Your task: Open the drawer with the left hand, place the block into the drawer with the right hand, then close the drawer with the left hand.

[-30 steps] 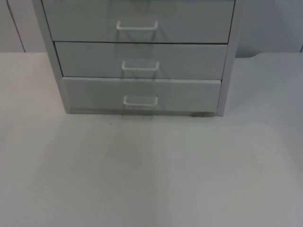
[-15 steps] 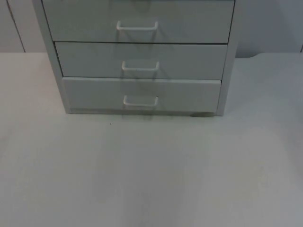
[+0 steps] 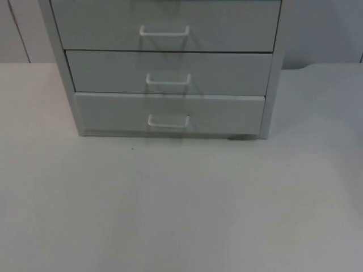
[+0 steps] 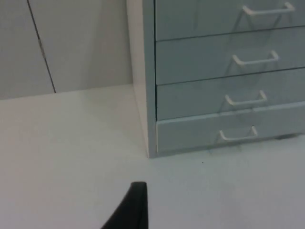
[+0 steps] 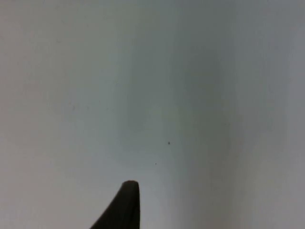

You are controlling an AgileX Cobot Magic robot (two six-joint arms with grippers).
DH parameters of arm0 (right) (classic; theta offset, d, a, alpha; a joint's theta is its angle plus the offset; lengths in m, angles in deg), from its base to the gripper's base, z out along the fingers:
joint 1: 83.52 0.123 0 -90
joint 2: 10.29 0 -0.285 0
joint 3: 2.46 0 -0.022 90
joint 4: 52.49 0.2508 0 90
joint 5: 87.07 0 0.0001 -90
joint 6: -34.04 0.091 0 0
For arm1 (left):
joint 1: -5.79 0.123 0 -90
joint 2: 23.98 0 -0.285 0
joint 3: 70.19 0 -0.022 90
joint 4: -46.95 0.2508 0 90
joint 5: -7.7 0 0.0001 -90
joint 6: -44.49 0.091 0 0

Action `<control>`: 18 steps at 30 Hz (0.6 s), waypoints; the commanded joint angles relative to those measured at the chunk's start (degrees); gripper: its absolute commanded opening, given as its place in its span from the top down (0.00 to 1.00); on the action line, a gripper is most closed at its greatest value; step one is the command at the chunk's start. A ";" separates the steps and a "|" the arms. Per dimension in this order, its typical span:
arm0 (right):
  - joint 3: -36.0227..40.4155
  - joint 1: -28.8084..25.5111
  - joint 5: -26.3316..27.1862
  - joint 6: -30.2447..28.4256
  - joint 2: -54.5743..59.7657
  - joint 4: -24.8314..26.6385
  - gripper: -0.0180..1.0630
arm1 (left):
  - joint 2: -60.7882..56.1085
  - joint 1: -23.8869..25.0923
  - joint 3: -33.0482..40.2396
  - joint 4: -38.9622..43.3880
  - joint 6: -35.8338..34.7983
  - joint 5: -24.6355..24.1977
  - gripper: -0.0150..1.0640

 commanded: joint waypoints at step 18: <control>7.44 -0.36 1.79 -14.13 -42.57 11.38 0.01 | -8.85 -0.20 2.50 12.96 -11.03 -11.96 0.01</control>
